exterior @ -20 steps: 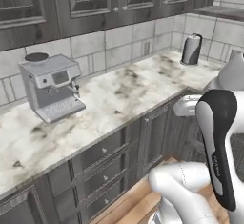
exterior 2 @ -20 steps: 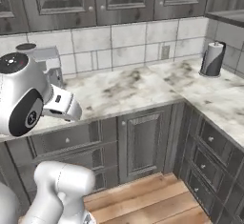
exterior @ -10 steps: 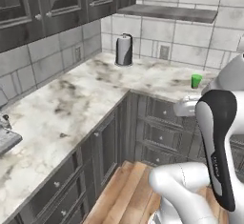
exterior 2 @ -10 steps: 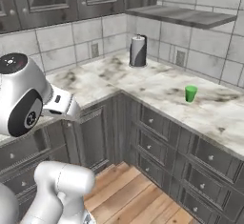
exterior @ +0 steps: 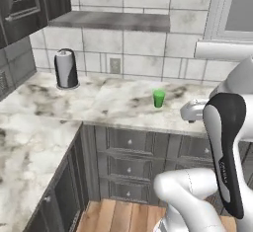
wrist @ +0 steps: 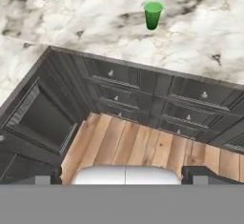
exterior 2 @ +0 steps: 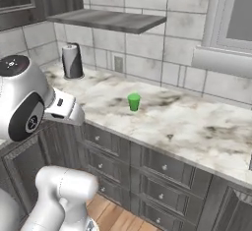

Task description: Place the pitcher and cup on the dining counter for serving.

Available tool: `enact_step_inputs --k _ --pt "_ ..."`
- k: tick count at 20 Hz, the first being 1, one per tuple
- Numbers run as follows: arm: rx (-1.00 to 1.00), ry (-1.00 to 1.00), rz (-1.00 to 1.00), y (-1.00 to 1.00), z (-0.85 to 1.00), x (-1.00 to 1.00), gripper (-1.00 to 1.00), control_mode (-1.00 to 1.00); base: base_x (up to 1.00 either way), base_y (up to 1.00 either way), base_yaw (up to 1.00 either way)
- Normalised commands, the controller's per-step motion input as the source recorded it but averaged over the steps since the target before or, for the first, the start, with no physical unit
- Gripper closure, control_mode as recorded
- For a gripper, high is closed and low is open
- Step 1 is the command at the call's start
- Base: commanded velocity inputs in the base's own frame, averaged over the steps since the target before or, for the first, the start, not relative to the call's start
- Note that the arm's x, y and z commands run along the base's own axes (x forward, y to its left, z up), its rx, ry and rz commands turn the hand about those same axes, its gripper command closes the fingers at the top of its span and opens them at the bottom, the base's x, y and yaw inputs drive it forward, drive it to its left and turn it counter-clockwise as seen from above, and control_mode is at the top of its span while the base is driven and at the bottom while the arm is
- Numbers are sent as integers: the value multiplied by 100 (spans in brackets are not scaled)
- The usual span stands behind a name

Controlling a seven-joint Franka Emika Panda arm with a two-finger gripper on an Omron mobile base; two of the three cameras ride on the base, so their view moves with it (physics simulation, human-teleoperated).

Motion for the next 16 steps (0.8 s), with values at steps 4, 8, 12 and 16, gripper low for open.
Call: enact_step_inputs --k 4,8,12,16 --pt "0 0 0 0 0 0 -100 100 67 26 -51" --pt "0 0 0 0 0 0 -100 100 51 27 -43" --pt "0 0 0 0 0 0 -100 100 48 12 -23" --pt "0 0 0 0 0 0 -100 100 50 11 -15"
